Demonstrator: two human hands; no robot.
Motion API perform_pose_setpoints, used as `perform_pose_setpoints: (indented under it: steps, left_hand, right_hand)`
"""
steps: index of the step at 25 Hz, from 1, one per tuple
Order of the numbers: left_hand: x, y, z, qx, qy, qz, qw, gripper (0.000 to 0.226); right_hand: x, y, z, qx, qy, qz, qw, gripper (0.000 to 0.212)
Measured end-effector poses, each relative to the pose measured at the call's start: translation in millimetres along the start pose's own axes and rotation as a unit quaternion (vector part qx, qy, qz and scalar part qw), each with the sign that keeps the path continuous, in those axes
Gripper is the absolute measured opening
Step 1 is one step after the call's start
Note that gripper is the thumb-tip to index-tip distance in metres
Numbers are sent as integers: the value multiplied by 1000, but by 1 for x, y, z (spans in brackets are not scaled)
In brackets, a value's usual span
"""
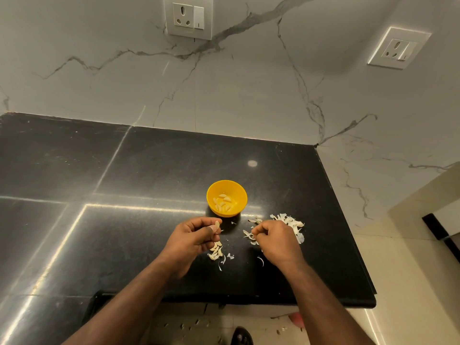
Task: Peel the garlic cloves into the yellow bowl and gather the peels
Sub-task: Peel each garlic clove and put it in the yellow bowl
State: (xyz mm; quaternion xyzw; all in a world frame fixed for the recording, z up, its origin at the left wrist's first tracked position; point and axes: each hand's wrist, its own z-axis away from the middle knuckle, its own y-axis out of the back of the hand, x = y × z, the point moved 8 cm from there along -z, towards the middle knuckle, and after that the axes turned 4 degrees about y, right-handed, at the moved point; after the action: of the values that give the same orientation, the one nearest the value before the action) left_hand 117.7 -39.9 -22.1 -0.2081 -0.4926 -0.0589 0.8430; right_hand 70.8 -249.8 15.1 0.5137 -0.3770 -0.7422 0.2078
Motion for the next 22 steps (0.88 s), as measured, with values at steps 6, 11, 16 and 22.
perform_pose_setpoints:
  steps: [6, 11, 16, 22]
  left_hand:
    - [0, -2, 1, 5, 3, -15, 1000, 15]
    - [1, 1, 3, 16, -11, -61, 998, 9]
    - [11, -5, 8, 13, -46, -126, 991, 9]
    - [11, -5, 8, -4, -46, -126, 991, 11]
  right_hand:
    - [-23, -1, 4, 8, 72, -33, 997, 8]
    - [-37, -21, 6, -40, 84, -191, 977, 25]
    - [-50, -33, 9, -56, 85, -239, 966, 21]
    - [-49, -36, 11, -61, 50, -307, 948, 17]
